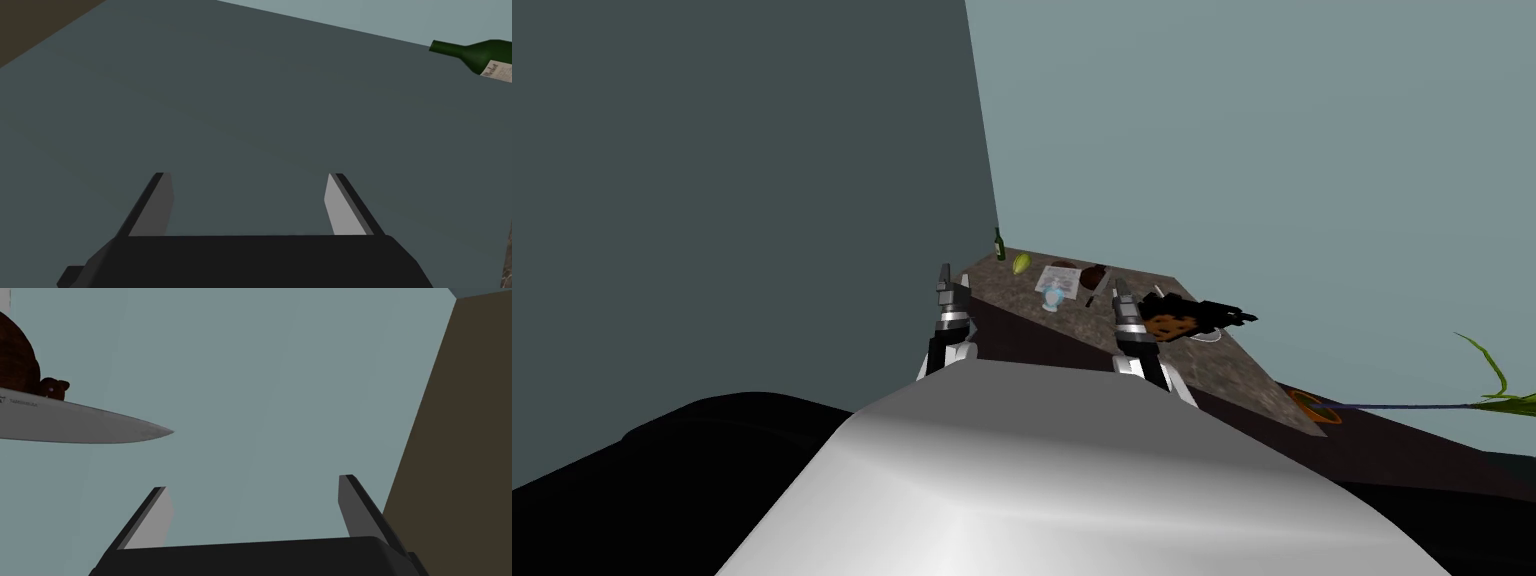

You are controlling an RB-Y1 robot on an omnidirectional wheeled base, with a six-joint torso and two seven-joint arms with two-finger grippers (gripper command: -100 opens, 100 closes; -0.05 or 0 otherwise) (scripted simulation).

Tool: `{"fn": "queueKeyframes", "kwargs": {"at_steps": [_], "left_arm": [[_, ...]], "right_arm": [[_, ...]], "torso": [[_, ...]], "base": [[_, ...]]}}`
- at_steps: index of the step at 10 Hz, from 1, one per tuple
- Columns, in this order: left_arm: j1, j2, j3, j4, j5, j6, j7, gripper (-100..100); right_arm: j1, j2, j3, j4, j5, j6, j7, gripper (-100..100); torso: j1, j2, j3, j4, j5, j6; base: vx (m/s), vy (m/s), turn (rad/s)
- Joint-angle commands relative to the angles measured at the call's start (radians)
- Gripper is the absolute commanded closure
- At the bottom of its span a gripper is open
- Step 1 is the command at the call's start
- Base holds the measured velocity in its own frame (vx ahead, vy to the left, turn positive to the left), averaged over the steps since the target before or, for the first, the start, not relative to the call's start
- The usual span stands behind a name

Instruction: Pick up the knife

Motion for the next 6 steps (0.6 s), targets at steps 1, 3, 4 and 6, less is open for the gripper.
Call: {"fn": "queueKeyframes", "kwargs": {"at_steps": [1,3,4,6], "left_arm": [[0.000,0.000,0.000,0.000,0.000,0.000,0.000,0],[0.000,0.000,0.000,0.000,0.000,0.000,0.000,0],[0.000,0.000,0.000,0.000,0.000,0.000,0.000,0],[0.000,0.000,0.000,0.000,0.000,0.000,0.000,0]], "right_arm": [[-0.034,-0.006,-0.020,0.050,0.033,0.023,0.039,-100],[-0.057,-0.017,-0.045,0.102,0.071,0.043,0.084,-100],[-0.070,-0.024,-0.058,0.126,0.091,0.054,0.106,-100],[-0.095,-0.040,-0.084,0.186,0.131,0.076,0.152,-100]], "torso": [[0.000,0.000,0.000,0.000,0.000,0.000],[-0.001,0.000,0.000,0.000,0.000,0.000],[-0.001,0.001,0.000,0.000,0.000,0.000],[0.000,0.000,0.000,0.000,0.000,0.000]], "base": [[0.031,0.086,-0.006],[0.026,0.078,-0.003],[0.032,0.083,-0.003],[0.030,0.093,-0.004]]}}
